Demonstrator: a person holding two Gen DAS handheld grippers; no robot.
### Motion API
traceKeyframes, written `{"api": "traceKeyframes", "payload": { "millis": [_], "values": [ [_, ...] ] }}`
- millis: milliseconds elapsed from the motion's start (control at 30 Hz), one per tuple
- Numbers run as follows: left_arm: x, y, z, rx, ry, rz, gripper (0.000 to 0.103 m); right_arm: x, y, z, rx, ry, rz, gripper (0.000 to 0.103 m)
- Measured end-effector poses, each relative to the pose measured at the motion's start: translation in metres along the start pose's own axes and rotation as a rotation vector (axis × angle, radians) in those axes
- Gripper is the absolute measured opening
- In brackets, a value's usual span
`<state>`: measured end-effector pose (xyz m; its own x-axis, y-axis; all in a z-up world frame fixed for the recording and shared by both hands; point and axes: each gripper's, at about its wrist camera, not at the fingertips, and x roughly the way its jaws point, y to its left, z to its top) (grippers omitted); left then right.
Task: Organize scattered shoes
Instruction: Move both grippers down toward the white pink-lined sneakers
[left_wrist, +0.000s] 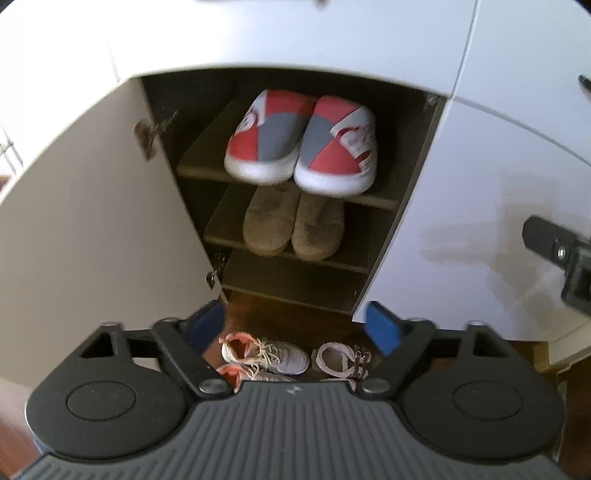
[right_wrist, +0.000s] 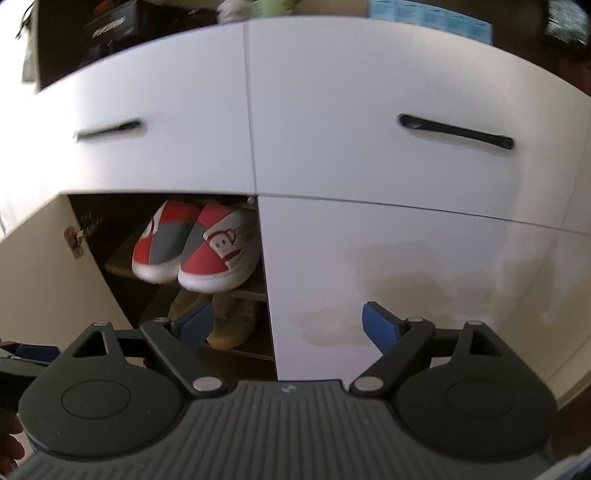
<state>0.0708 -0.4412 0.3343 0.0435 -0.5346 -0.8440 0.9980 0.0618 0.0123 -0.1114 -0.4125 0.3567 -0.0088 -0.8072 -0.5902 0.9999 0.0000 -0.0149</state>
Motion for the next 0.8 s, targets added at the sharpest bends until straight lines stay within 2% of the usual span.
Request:
{"api": "traceKeyframes", "payload": {
  "millis": [67,100,167,233,300,400,467,500,567,700,800],
  "values": [
    [0.01,0.007,-0.025,-0.029,0.013,0.02,0.093,0.013,0.007,-0.015,-0.087,0.011,0.017,0.094],
    [0.022,0.013,-0.05,-0.058,0.053,0.038,0.093,0.021,0.01,-0.022,-0.118,0.033,0.032,0.094],
    [0.051,0.032,-0.11,-0.145,0.166,0.073,0.093,0.053,0.023,-0.055,-0.241,0.132,0.103,0.094],
    [0.075,0.051,-0.161,-0.234,0.263,0.104,0.093,0.08,0.033,-0.089,-0.308,0.212,0.18,0.094],
    [0.094,0.07,-0.208,-0.317,0.33,0.146,0.093,0.107,0.045,-0.125,-0.389,0.284,0.249,0.094],
    [0.108,0.087,-0.25,-0.372,0.36,0.202,0.093,0.142,0.066,-0.18,-0.52,0.398,0.329,0.091],
    [0.127,0.101,-0.284,-0.428,0.386,0.247,0.093,0.174,0.085,-0.231,-0.625,0.513,0.388,0.087],
    [0.136,0.104,-0.295,-0.455,0.394,0.247,0.093,0.192,0.095,-0.26,-0.679,0.568,0.416,0.086],
    [0.148,0.105,-0.302,-0.471,0.396,0.241,0.093,0.213,0.106,-0.287,-0.725,0.578,0.459,0.085],
    [0.19,0.1,-0.297,-0.445,0.36,0.249,0.093,0.257,0.134,-0.311,-0.827,0.515,0.541,0.084],
    [0.223,0.108,-0.283,-0.437,0.314,0.256,0.093,0.297,0.152,-0.309,-0.852,0.462,0.574,0.084]
  ]
}}
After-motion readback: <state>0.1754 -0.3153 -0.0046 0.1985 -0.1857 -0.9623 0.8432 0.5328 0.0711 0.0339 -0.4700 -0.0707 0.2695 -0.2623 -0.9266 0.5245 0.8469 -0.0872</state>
